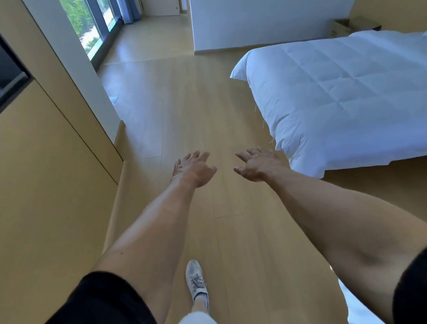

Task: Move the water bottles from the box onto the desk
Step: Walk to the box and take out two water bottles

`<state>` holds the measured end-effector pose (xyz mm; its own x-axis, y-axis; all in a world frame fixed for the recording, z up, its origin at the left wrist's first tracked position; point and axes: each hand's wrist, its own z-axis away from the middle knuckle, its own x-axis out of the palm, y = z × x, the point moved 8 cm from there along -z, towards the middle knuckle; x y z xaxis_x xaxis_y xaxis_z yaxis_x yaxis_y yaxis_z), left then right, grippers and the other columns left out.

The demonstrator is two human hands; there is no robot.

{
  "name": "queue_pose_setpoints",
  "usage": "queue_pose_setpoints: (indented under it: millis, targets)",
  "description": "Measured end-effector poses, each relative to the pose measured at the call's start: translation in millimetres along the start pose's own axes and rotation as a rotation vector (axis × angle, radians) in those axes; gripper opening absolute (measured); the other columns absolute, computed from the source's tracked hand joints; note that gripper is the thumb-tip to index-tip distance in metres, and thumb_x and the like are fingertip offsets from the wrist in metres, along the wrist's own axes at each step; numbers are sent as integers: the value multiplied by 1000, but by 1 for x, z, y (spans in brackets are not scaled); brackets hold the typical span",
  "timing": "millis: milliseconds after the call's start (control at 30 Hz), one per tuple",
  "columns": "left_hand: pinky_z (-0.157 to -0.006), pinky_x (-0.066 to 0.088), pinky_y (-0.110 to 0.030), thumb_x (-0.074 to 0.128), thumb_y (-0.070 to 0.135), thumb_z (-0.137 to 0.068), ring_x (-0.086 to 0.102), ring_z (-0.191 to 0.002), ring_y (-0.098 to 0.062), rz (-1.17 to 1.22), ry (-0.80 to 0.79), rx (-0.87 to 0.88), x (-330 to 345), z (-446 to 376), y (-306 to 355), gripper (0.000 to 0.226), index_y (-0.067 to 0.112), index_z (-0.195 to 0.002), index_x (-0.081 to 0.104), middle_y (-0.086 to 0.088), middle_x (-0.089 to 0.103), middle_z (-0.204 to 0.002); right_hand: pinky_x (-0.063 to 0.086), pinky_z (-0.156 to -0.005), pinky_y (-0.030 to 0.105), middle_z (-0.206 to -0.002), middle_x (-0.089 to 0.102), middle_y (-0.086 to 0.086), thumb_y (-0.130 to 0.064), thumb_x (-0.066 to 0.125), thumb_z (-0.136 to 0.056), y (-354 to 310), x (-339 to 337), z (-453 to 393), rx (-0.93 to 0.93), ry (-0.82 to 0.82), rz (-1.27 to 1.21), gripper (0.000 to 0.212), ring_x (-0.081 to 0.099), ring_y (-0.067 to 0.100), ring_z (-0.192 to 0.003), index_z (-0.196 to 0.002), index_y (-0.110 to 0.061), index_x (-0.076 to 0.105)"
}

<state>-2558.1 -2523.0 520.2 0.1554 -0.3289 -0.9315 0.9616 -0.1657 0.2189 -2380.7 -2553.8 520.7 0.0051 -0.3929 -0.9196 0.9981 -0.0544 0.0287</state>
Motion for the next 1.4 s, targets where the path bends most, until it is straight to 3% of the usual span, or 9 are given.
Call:
queue_pose_setpoints:
  millis: [533, 1000, 1400]
  targets:
    - [-124, 13, -46, 39, 50, -101, 18, -153, -22, -32, -26, 43, -114, -269, -108, 61, 31, -158, 26, -1, 20, -167, 14, -121, 51, -166, 16, 0, -64, 28, -99, -63, -127, -268, 73, 0, 28, 65, 12, 25, -152, -157, -39, 13]
    - [-125, 10, -48, 34, 51, -103, 15, -154, -23, -94, -68, 18, -152, -466, -127, 59, 34, -158, 24, 1, 18, -168, 11, -122, 51, -167, 13, -3, -66, 28, -98, -64, -166, -475, 56, -59, 1, 65, 10, 23, -153, -157, -43, 13]
    - [-121, 16, -47, 36, 54, -101, 23, -151, -23, -39, 5, -23, -242, -672, -103, 59, 34, -157, 28, 0, 24, -166, 15, -122, 50, -167, 13, -3, -67, 27, -98, -21, -280, -672, -11, -29, 5, 66, 12, 24, -153, -157, -42, 12]
